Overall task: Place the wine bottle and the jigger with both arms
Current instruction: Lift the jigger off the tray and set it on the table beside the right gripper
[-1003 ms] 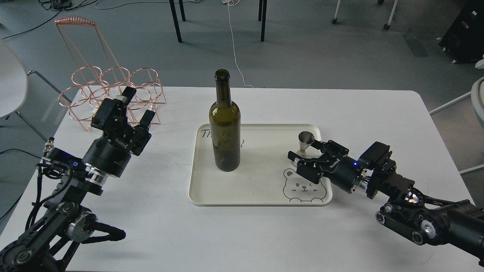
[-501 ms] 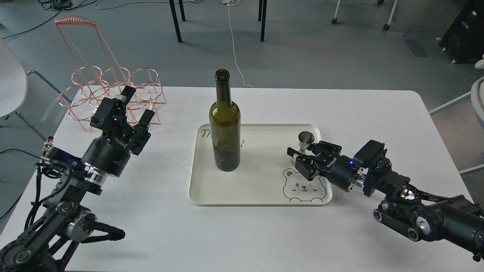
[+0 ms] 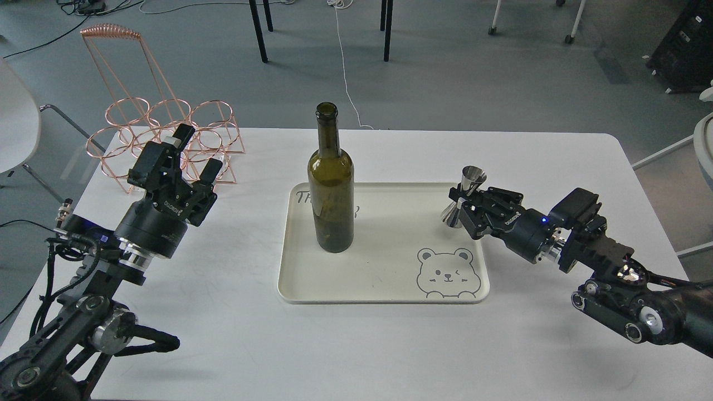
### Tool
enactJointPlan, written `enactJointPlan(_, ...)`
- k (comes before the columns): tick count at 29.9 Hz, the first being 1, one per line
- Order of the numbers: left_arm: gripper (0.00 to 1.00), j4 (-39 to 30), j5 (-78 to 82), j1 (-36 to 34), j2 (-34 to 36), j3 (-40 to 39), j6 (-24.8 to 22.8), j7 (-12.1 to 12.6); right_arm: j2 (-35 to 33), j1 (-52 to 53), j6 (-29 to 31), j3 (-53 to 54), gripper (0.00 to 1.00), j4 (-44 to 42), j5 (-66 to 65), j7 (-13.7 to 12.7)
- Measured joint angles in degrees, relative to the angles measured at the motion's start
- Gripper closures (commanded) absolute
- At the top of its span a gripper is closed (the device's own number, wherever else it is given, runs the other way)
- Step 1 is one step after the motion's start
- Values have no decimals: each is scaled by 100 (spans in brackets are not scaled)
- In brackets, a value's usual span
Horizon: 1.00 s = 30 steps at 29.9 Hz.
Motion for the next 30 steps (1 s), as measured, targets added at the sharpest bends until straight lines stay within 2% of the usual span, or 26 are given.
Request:
enactJointPlan(4, 2, -75, 0, 0, -4, 10, -1, 0, -529, -135, 0, 172, 79, 178, 291, 0)
enactJointPlan(8, 2, -113, 0, 0, -6, 16, -1, 0, -790, -359, 0, 181, 79, 4, 547, 0)
enactJointPlan(15, 2, -199, 0, 8, 21, 18, -1, 0, -830, -745, 1, 180, 78, -249, 672, 0)
enactJointPlan(23, 2, -251, 0, 9, 37, 25, -1, 0, -783, -776, 1, 110, 78, -1001, 667, 0)
enactJointPlan(30, 2, -251, 0, 10, 38, 25, -1, 0, -680, -763, 1, 98, 75, -1281, 666, 1)
